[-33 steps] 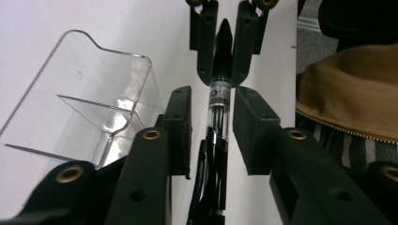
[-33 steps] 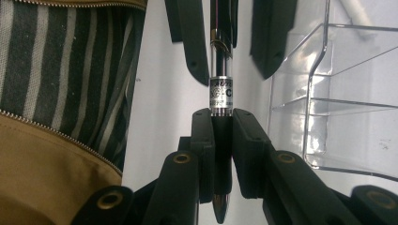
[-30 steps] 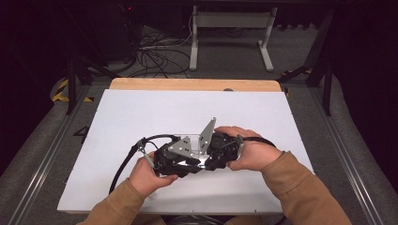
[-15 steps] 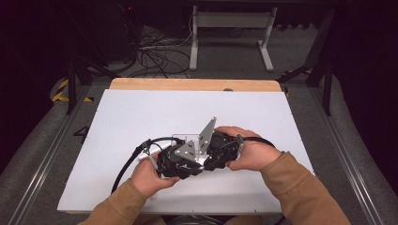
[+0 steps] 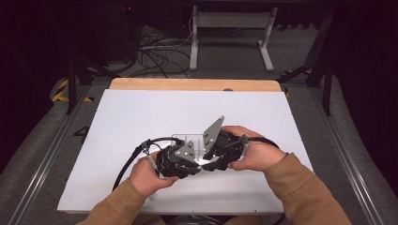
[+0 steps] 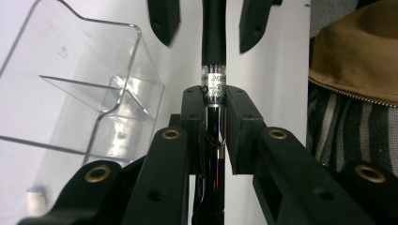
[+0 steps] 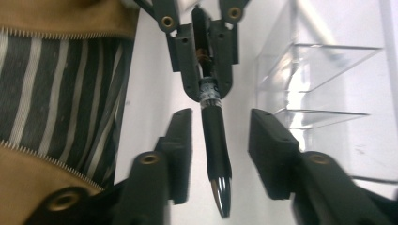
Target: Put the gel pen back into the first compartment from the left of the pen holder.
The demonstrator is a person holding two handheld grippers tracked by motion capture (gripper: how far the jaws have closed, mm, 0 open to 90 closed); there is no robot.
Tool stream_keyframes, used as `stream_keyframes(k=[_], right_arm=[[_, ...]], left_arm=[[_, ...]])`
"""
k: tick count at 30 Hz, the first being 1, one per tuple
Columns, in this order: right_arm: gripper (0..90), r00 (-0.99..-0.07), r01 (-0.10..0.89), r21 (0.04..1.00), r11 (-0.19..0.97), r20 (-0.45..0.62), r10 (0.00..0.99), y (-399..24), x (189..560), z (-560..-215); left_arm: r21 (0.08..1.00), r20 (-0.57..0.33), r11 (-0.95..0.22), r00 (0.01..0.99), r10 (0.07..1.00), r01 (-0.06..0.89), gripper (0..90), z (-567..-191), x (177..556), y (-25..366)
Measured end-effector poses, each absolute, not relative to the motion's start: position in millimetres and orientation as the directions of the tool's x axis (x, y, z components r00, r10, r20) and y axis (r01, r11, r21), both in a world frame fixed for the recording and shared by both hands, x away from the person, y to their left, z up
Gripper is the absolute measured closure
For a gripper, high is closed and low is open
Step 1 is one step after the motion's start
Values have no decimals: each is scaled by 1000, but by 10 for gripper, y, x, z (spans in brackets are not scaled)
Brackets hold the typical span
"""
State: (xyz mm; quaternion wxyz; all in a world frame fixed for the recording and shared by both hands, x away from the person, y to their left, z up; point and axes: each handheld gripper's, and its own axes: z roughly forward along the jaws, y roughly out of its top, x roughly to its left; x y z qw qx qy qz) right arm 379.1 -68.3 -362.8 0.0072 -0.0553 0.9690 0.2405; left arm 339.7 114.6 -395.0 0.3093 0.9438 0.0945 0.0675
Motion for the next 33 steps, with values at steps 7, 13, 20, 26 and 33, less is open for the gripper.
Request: stream_keyframes(k=[7, 13, 20, 26, 33], right_arm=[[452, -995, -34, 650, 760, -96, 37, -931, 3791, -3578], [425, -983, 14, 745, 666, -112, 145, -1149, 3749, -3556], [384, -973, 38, 819, 572, -100, 208, -1315, 3709, -3644], [364, -964, 63, 861, 505, -79, 255, -1364, 3648, -3774], [338, -951, 87, 906, 413, -47, 305, -1437, 3593, -3907]], left_arm=[[645, 77, -752, 968, 238, 133, 796, -3860, 3414, 1287], [701, 91, -703, 962, 258, 123, 796, -3774, 3444, 1434], [770, 90, -624, 947, 309, 131, 796, -3711, 3467, 1560], [831, 75, -539, 933, 352, 136, 795, -3694, 3505, 1650], [892, 60, -431, 907, 417, 139, 795, -3670, 3550, 1769]])
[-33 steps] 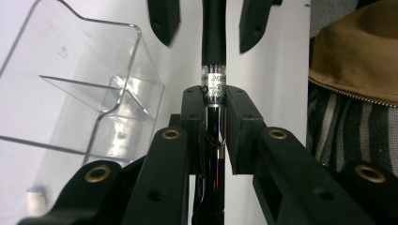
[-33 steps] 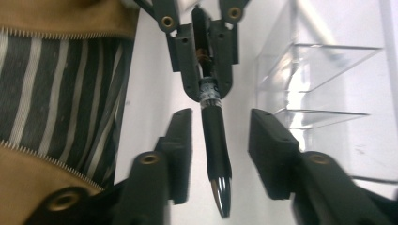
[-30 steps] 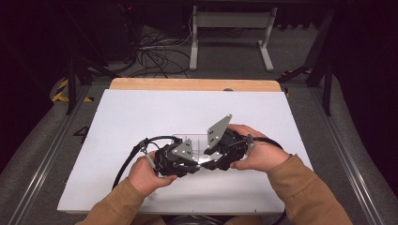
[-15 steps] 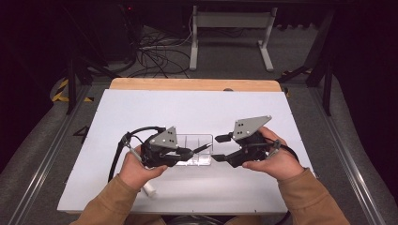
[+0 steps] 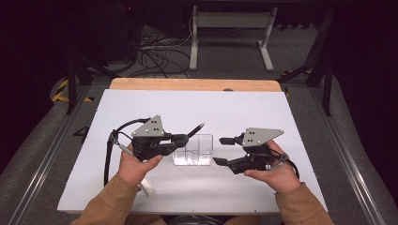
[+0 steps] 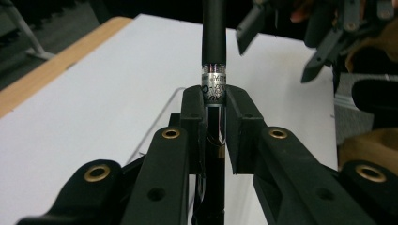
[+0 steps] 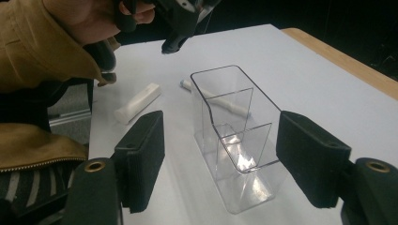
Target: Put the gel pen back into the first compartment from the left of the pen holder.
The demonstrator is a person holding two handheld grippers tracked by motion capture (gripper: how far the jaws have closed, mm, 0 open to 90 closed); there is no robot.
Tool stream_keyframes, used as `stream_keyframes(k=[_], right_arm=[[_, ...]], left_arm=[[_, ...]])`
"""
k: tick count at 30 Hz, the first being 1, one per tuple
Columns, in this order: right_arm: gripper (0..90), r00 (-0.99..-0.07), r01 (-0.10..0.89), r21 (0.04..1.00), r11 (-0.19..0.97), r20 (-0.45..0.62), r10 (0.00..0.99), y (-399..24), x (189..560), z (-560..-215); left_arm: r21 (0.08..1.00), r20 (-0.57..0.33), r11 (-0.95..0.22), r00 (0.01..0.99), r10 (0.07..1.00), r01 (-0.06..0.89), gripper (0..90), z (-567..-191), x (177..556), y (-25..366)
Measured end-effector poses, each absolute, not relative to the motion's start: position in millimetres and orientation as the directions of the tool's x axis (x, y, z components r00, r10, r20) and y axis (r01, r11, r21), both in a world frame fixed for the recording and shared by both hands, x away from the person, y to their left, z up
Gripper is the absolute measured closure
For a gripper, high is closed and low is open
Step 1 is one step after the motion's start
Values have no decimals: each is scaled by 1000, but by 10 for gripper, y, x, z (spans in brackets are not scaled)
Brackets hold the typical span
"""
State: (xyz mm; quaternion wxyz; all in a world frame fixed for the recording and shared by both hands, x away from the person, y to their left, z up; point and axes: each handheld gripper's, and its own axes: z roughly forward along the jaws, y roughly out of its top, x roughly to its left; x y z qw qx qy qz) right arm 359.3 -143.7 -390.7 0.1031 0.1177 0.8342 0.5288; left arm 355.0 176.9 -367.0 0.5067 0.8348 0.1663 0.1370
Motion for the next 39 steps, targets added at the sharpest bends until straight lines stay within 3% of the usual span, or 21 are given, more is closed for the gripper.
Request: stream_keyframes(k=[9, 18, 30, 39], right_arm=[[319, -920, 117, 938, 326, -22, 392, -1572, 3550, -4051], [321, -894, 125, 943, 309, -27, 447, -1660, 3493, -4214], [317, -885, 131, 938, 322, -36, 465, -1712, 3514, -4285], [316, -882, 128, 941, 313, -36, 469, -1719, 3510, -4280]], left_arm=[[928, 50, -349, 882, 469, 133, 793, -3699, 3629, 1859], [946, 43, -300, 869, 493, 123, 792, -3726, 3688, 1830], [956, 51, -269, 841, 538, 114, 792, -3779, 3781, 1802], [965, 14, -230, 855, 518, 124, 792, -3850, 3836, 1806]])
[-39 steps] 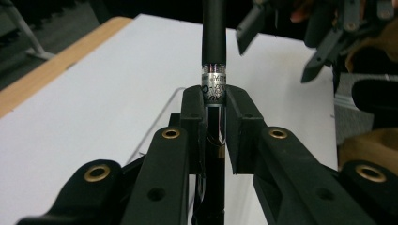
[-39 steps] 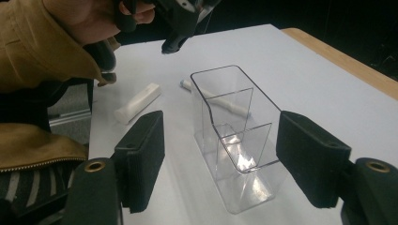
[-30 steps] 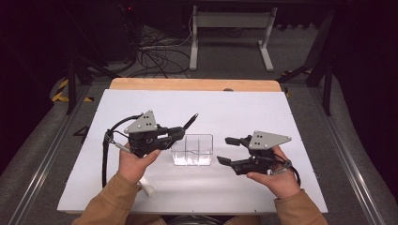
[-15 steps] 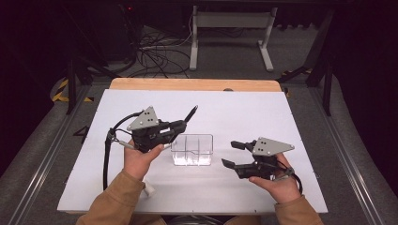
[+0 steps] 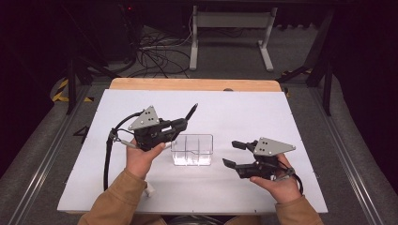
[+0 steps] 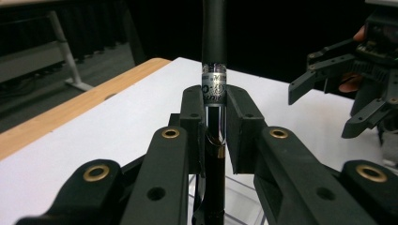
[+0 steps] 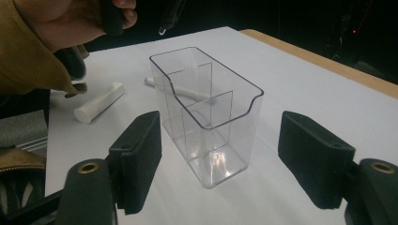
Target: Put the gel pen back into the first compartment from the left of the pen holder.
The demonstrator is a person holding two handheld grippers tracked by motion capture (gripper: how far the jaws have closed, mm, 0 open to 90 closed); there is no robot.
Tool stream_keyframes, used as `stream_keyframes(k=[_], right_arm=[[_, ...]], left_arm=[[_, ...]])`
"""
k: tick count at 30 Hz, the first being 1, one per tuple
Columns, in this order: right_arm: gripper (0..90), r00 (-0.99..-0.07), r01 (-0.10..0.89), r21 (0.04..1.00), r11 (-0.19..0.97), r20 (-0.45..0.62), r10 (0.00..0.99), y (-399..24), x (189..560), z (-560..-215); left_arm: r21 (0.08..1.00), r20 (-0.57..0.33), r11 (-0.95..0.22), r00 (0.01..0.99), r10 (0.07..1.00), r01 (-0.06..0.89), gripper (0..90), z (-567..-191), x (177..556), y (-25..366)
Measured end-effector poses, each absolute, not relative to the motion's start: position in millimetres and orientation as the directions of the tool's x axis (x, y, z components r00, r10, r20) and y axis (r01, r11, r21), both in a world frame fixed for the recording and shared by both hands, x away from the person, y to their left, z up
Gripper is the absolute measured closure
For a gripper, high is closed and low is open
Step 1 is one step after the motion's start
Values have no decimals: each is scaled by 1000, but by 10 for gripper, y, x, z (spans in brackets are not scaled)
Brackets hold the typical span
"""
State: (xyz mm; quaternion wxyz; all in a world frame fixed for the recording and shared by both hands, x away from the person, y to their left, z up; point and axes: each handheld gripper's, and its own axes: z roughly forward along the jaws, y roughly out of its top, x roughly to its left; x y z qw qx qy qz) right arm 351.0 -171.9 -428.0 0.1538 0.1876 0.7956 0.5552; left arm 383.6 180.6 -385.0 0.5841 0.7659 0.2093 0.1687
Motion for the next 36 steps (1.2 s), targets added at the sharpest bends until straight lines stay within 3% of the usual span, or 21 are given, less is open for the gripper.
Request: stream_keyframes(k=[36], right_arm=[[305, -872, 120, 941, 316, -52, 486, -1731, 3508, -4286]], left_arm=[[949, -32, -256, 861, 508, 186, 790, -4173, 3928, 1749]])
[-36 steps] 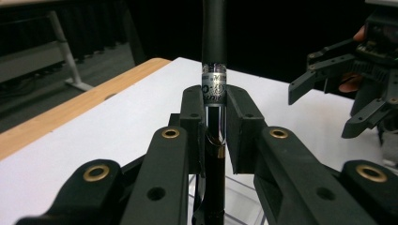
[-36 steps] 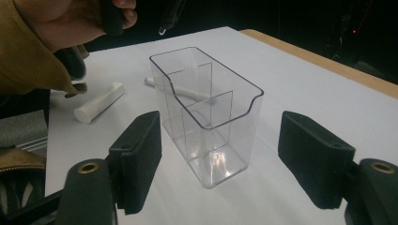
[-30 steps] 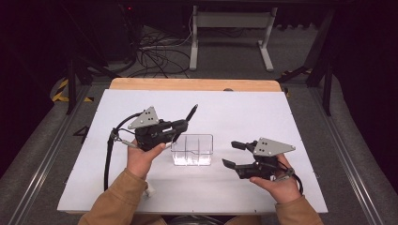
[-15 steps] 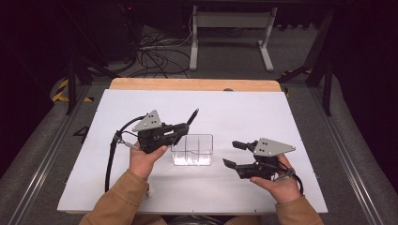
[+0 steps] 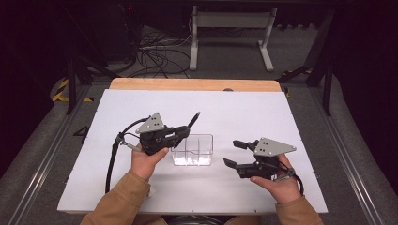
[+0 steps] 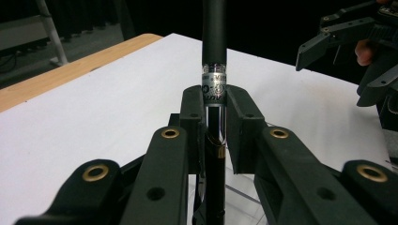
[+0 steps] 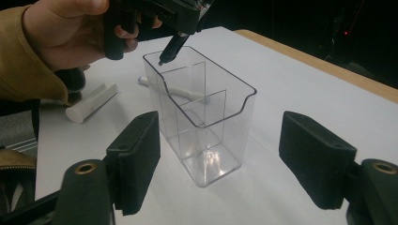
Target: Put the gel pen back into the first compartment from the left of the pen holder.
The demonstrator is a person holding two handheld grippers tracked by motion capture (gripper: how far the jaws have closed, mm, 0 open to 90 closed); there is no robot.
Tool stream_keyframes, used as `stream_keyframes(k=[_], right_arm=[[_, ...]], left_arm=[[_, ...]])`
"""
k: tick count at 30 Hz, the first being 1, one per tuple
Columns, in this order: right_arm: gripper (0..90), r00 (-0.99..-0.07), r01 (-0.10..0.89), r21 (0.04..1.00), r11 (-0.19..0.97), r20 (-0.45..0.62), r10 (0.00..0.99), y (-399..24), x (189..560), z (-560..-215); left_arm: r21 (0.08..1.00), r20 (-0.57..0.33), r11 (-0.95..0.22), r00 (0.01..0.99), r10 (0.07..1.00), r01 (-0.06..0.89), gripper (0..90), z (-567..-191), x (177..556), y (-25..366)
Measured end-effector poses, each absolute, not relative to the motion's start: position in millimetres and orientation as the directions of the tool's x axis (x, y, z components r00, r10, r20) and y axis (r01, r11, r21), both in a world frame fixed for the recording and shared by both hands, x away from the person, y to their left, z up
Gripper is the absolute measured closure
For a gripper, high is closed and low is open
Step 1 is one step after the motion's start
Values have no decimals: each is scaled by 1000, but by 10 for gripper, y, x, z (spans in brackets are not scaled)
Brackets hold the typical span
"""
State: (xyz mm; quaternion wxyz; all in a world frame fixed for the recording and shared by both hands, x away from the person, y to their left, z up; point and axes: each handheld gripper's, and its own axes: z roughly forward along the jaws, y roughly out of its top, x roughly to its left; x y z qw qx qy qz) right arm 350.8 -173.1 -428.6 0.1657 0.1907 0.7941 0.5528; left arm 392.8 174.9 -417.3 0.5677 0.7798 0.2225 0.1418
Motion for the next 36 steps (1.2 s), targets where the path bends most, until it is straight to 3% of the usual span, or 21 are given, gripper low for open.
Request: stream_keyframes(k=[4, 7, 10, 18, 28, 36], right_arm=[[305, -873, 118, 943, 310, -51, 486, -1736, 3503, -4276], [305, -872, 118, 944, 308, -50, 487, -1742, 3503, -4271], [306, -866, 120, 945, 304, -50, 498, -1762, 3508, -4266], [306, -864, 119, 947, 297, -49, 501, -1773, 3504, -4259], [306, -863, 125, 949, 289, -40, 503, -1786, 3500, -4248], [307, -864, 126, 950, 287, -37, 502, -1789, 3496, -4246]], left_arm=[[943, -12, -276, 847, 531, 186, 778, -4163, 3917, 1746], [938, -16, -277, 821, 571, 211, 520, -4110, 3899, 1741], [940, -9, -267, 801, 599, 210, 391, -4022, 3858, 1788], [929, 50, -312, 768, 639, 199, 215, -3786, 3772, 1924], [865, 76, -407, 725, 685, 293, 158, -3717, 3853, 2113], [852, 94, -432, 723, 684, 297, 157, -3718, 3872, 2149]])
